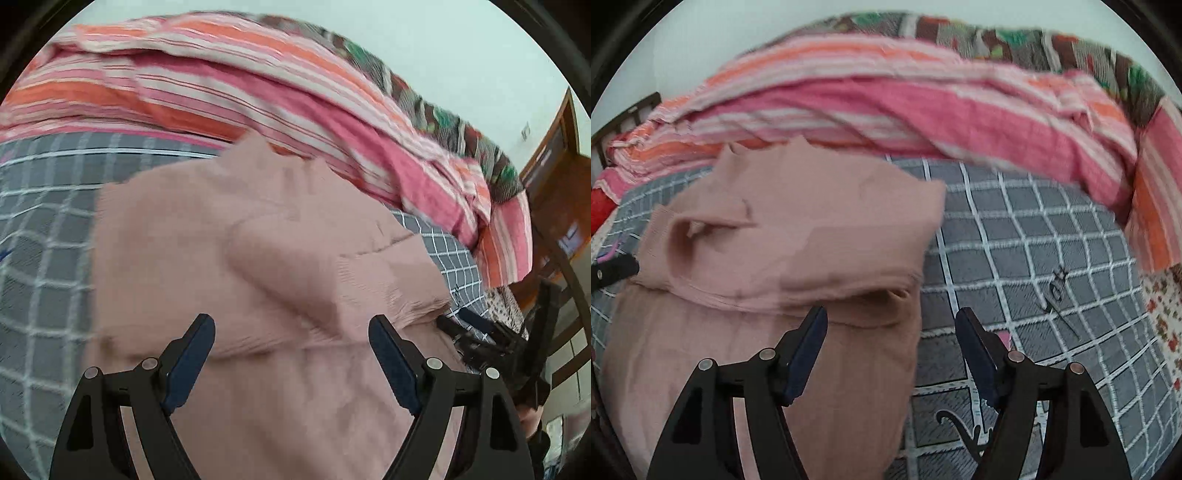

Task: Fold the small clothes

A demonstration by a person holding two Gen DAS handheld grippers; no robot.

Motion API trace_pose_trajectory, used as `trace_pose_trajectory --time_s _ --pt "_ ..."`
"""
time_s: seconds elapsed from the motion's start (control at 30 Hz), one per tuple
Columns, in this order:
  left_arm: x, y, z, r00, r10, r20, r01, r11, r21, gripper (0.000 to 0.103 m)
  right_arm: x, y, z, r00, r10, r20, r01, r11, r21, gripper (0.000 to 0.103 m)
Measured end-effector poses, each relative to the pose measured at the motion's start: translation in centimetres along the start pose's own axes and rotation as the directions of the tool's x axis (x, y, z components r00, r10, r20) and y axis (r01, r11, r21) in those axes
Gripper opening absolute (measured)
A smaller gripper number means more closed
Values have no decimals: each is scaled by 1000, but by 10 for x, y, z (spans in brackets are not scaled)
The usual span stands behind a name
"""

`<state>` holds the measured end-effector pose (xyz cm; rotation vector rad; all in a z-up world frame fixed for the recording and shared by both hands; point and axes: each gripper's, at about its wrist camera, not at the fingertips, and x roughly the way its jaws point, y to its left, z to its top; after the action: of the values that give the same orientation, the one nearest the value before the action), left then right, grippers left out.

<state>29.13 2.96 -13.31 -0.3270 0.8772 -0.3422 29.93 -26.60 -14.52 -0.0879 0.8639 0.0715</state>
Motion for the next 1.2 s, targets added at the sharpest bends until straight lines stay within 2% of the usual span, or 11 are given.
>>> trace_pose_trajectory --time_s 0.1,0.2,0.23,0.27,0.37,0.47,0.53,0.83,0.97,1.07,1.2 --pt "23 -11 8 999 47 -8 -47 999 -2 84 16 -18 7 999 24 -35 -21 997 70 68" --pt "30 -2 13 988 153 35 -152 988 -26 60 25 -31 15 998 58 -22 -56 992 115 57" --pt "28 5 14 986 163 45 -162 986 -29 57 27 -37 15 998 55 -19 -52 990 128 46" --pt "24 13 15 984 169 54 -167 985 -42 57 28 -44 14 998 68 -12 -66 985 157 46" --pt "13 38 13 989 145 40 -142 987 -78 56 29 -72 1 981 195 25 -194 939 283 46" --pt "9 50 7 987 159 21 -157 986 -57 54 31 -63 -2 986 164 18 -164 956 243 46" --pt "6 58 2 989 147 20 -145 988 -60 43 32 -59 -2 988 153 22 -154 963 223 46" --pt "-5 90 -4 998 53 35 -47 989 -143 21 28 -66 -9 973 229 37 -230 938 260 48" --pt "-8 94 3 996 84 44 -78 988 -132 17 2 -62 -7 932 356 74 -363 908 211 48" --pt "-1 97 10 995 98 27 -93 986 -141 10 -20 -60 4 930 333 157 -358 915 184 68" --pt "7 85 24 991 130 22 -127 986 -110 6 -5 -45 26 950 285 124 -304 935 181 70"
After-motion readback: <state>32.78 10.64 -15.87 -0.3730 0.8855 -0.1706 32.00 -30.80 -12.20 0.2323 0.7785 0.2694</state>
